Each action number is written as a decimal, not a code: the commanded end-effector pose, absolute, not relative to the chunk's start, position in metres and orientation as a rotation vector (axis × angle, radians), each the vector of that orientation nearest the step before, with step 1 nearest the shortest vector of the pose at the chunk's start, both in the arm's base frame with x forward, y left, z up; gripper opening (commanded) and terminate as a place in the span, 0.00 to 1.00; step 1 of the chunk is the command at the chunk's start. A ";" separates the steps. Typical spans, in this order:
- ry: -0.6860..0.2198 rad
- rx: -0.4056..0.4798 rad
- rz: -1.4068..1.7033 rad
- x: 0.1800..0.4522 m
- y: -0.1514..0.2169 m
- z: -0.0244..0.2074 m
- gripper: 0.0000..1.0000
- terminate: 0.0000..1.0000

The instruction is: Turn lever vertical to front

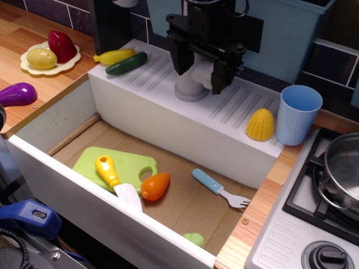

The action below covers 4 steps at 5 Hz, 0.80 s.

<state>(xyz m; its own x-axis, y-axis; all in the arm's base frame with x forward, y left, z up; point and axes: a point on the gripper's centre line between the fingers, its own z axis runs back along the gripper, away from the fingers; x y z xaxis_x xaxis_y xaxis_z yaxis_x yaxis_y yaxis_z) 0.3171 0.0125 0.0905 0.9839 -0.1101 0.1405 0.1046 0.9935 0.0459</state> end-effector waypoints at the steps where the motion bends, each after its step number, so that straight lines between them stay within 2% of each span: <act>1: -0.143 0.038 -0.108 0.317 0.013 0.091 1.00 0.00; 2: -0.216 0.100 -0.088 0.325 0.010 0.100 1.00 0.00; 3: -0.289 0.115 -0.081 0.330 0.009 0.107 1.00 0.00; 4: -0.356 0.092 -0.103 0.343 0.010 0.114 1.00 0.00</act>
<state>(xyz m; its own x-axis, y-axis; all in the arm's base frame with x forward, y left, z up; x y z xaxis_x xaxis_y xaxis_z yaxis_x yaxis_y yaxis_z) 0.3431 0.0073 0.0981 0.9444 -0.1183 0.3069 0.0908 0.9906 0.1025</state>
